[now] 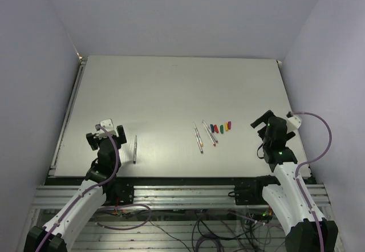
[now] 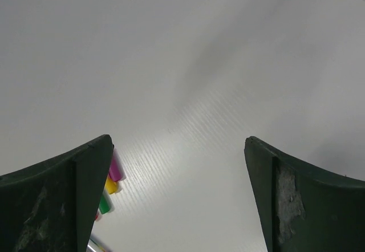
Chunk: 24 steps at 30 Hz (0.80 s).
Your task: Insert the pens into the pen caps
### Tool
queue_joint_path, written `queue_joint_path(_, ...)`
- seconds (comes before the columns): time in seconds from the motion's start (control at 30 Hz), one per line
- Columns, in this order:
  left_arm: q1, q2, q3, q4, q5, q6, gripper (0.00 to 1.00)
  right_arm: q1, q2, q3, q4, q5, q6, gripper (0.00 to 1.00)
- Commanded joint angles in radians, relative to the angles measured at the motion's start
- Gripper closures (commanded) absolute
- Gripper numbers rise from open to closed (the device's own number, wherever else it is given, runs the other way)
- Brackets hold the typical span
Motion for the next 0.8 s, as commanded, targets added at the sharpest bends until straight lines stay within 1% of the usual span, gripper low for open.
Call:
queue_joint_path(0.0, 0.009, 0.001, 0.035, 0.011, -0.020, -0.015, 0.01, -0.002, -0.004, 0.028, -0.031, 0.049, 0.026, 0.00)
queue_joint_path(0.27, 0.008, -0.003, 0.034, 0.009, -0.020, -0.013, 0.01, -0.002, -0.006, 0.038, -0.060, 0.060, 0.043, 0.00)
queue_joint_path(0.47, 0.008, -0.007, 0.044, -0.003, 0.002, -0.005, 0.01, -0.002, 0.008, 0.081, -0.104, 0.029, -0.003, 0.00)
queue_joint_path(0.63, 0.009, 0.015, 0.052, 0.005, 0.020, 0.005, 0.01, -0.002, 0.042, 0.089, -0.076, -0.027, -0.074, 0.00)
queue_joint_path(0.67, 0.009, 0.013, 0.052, 0.004, 0.021, 0.006, 0.01, -0.002, 0.049, 0.086, -0.073, -0.028, -0.103, 0.00)
queue_joint_path(0.77, 0.008, 0.018, 0.053, 0.005, 0.022, 0.005, 0.01, -0.002, 0.060, 0.078, -0.085, 0.002, -0.082, 0.00)
